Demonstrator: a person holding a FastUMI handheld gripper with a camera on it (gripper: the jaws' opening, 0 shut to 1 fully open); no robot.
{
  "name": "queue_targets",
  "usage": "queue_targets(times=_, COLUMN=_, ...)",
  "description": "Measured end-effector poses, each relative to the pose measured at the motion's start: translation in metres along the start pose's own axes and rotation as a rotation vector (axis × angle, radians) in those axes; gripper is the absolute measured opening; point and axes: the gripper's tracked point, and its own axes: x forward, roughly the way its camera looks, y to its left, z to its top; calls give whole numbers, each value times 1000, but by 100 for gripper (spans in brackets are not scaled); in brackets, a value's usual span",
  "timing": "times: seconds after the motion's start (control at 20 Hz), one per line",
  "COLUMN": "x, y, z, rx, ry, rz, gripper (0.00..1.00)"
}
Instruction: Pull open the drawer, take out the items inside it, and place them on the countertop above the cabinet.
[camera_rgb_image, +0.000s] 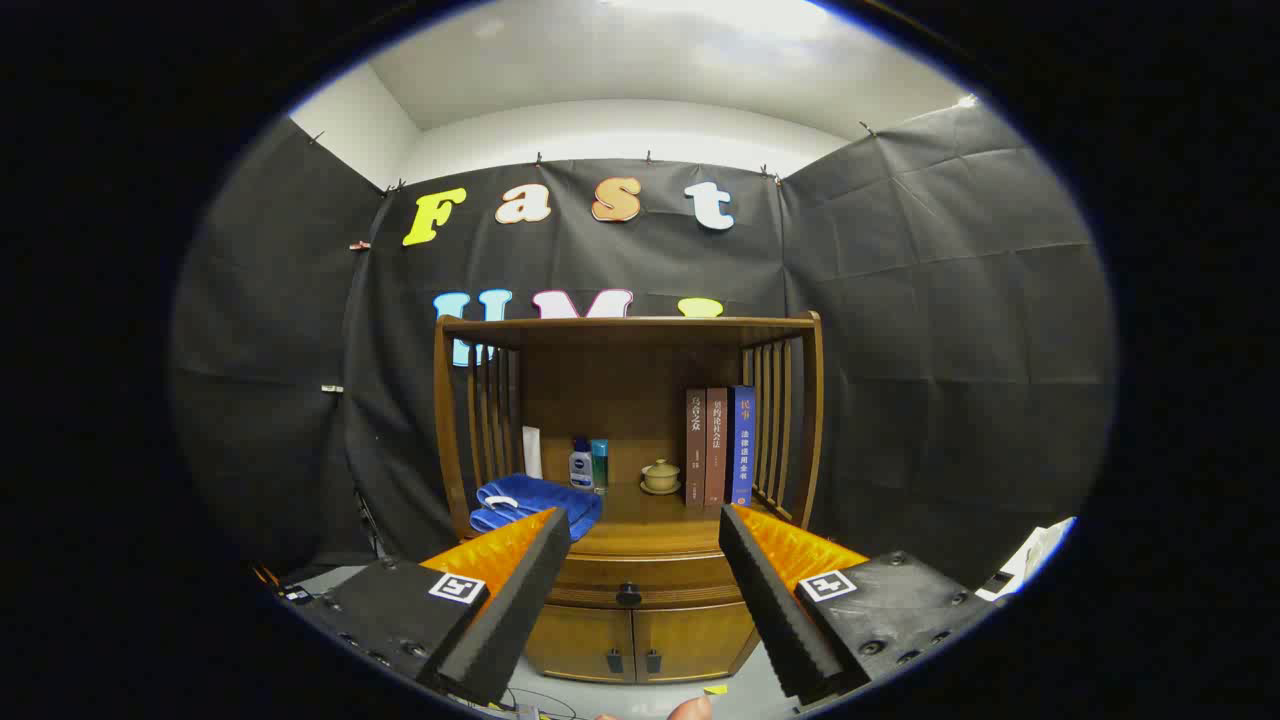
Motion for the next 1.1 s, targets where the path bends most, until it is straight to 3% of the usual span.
queue_targets(times=0.75, x=1, y=6, z=1, rx=1, ry=7, rz=15, gripper=98)
queue_targets(times=1.1, x=24, y=8, z=-11, rx=16, ry=8, rz=9, gripper=98)
